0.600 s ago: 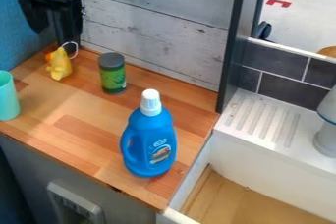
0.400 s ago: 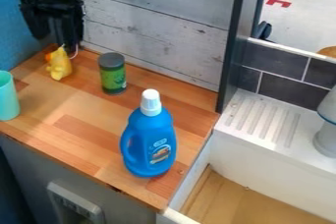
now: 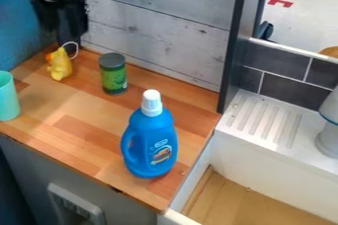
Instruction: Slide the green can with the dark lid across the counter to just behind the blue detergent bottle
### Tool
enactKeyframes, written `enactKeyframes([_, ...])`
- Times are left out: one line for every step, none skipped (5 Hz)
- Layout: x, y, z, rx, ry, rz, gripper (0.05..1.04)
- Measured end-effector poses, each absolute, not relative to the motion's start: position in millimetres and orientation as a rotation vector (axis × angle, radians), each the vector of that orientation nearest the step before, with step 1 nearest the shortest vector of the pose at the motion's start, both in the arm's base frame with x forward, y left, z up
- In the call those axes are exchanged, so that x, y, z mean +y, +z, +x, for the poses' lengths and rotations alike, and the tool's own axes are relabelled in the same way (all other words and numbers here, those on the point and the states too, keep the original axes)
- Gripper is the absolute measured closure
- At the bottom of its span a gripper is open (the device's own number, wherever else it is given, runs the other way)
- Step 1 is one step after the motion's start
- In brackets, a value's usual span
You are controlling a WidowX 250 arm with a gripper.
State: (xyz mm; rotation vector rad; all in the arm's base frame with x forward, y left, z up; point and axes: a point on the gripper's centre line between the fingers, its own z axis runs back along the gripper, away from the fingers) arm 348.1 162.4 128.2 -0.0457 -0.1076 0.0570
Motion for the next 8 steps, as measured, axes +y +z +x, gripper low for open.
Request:
enactKeyframes([173,117,361,-0.074,0.053,-0.052,0.083])
enactKeyframes([181,105,371,-0.022,0.046,-0.010,0.083])
enactKeyframes([175,93,379,-0.010,0.026,0.003,0.083])
enactKeyframes([173,85,391,-0.019,-0.003,0.018,0.083])
enactKeyframes([183,78,398,0.018,-0.016,0.061,0.083])
enactKeyframes([194,73,401,0.055,-0.002,0.110,0.083])
enactKeyframes([198,69,403,0.074,0.000,0.122,0.083])
enactKeyframes([187,55,400,0.086,-0.024,0.086,0.083])
